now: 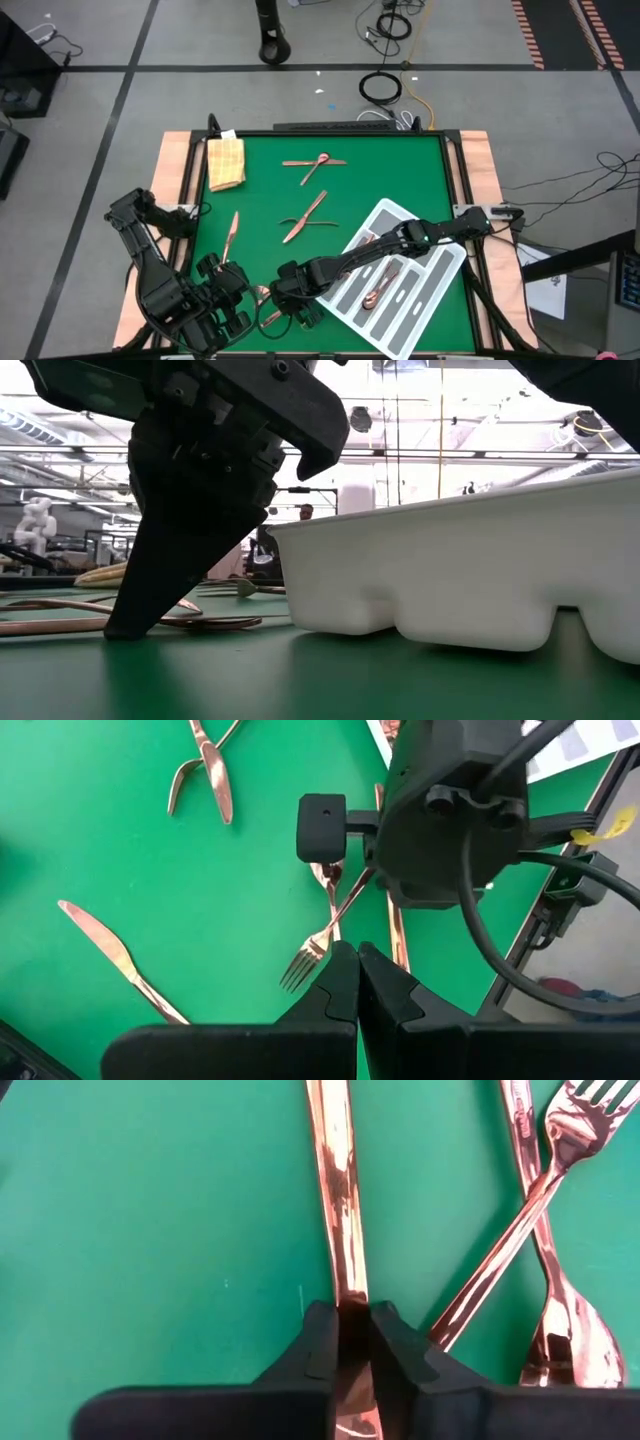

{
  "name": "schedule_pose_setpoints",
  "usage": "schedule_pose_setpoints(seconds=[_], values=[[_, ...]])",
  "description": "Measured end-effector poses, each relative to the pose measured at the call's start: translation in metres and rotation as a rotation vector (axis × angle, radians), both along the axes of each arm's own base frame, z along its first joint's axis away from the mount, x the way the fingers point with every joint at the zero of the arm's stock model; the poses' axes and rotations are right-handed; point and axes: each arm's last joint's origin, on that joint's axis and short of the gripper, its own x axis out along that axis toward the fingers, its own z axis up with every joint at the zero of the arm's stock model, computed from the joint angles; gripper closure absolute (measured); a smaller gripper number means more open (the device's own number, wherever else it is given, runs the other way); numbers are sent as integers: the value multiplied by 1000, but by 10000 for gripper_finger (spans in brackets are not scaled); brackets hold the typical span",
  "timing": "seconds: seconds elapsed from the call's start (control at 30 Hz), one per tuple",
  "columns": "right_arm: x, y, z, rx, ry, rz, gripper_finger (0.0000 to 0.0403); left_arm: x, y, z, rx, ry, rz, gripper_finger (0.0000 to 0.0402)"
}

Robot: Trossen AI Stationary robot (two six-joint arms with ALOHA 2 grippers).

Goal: Sort silverware
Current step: Put the bronze knife into the silverware tray

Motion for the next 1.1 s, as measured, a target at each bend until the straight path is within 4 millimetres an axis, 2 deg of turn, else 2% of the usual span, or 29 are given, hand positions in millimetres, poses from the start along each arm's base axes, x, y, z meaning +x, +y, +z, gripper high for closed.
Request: schedule_pose_setpoints(seconds=[0.2,0.5,1.1], values=[[0,1,0,-11,-3,-11,398,0,0,0,0,0,0,401],[-5,15,10,-64,-51,-1,401,0,0,0,0,0,-1,401],[-7,8,43,-93,-112,-57,399,0,0,0,7,-7,-1,401]])
